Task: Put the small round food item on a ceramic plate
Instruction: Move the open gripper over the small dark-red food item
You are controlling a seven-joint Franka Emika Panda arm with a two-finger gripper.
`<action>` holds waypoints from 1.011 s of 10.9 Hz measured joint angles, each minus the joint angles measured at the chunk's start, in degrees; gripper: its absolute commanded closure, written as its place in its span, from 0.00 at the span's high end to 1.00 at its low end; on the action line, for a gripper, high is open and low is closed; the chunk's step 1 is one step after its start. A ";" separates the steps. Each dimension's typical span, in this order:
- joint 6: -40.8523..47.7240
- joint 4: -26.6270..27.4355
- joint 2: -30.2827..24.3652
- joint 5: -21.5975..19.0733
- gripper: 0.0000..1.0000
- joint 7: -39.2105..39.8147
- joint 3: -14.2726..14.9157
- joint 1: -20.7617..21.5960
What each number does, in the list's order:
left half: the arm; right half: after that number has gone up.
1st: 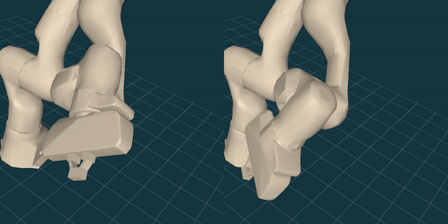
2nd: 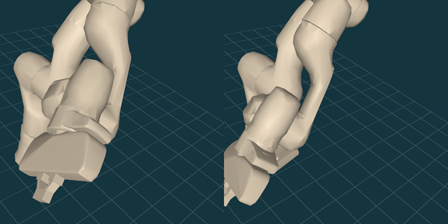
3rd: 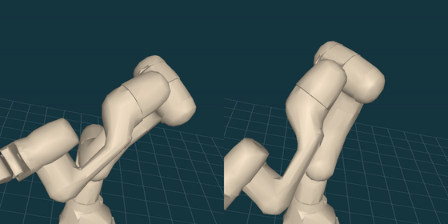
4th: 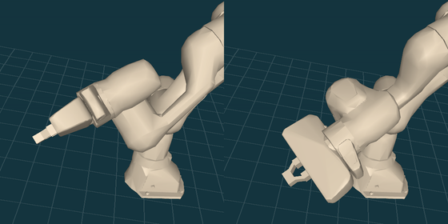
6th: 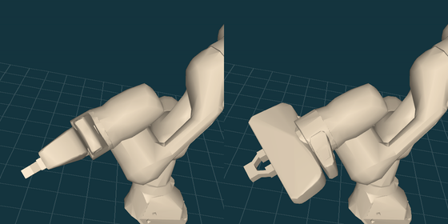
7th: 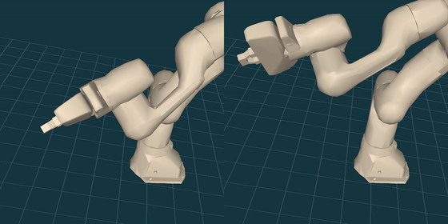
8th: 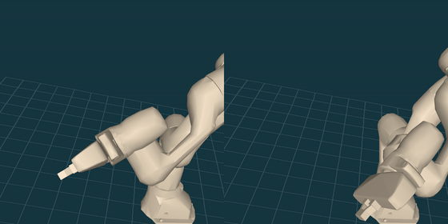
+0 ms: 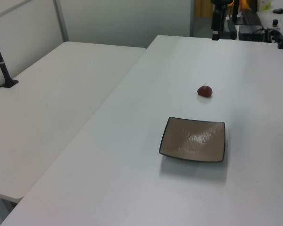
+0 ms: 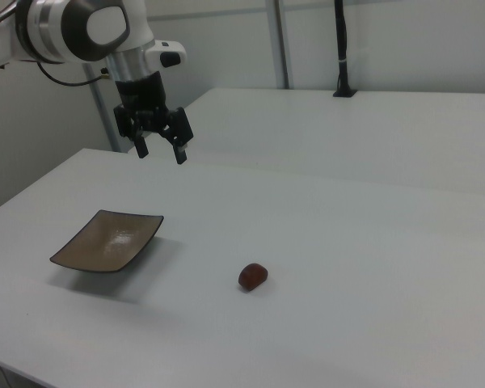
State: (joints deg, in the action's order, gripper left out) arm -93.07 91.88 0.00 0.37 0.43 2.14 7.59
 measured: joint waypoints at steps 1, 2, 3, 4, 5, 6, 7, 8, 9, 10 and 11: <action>0.00 0.00 0.02 0.00 1.00 0.20 -0.11 0.01; 0.00 -0.01 0.01 0.00 1.00 0.20 -0.10 -0.02; 0.00 -0.02 0.01 0.00 1.00 0.20 -0.09 -0.02; 0.00 -0.02 0.01 0.00 1.00 0.20 -0.08 -0.02; 0.00 -0.02 0.01 0.00 1.00 0.20 -0.04 -0.02; 0.00 -0.02 0.02 0.00 1.00 0.20 0.00 -0.02; -0.40 -0.02 0.07 0.00 1.00 0.20 0.06 -0.03; -1.08 -0.01 0.21 0.01 1.00 0.20 0.21 -0.05; -1.41 0.00 0.45 0.01 1.00 0.20 0.40 -0.06; -1.59 0.01 0.78 0.01 1.00 0.20 0.59 -0.08; -1.70 0.03 1.20 0.02 1.00 0.20 1.03 -0.10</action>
State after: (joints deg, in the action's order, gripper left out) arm -94.76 91.91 1.19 0.39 0.63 3.17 7.49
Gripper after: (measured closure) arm 0.000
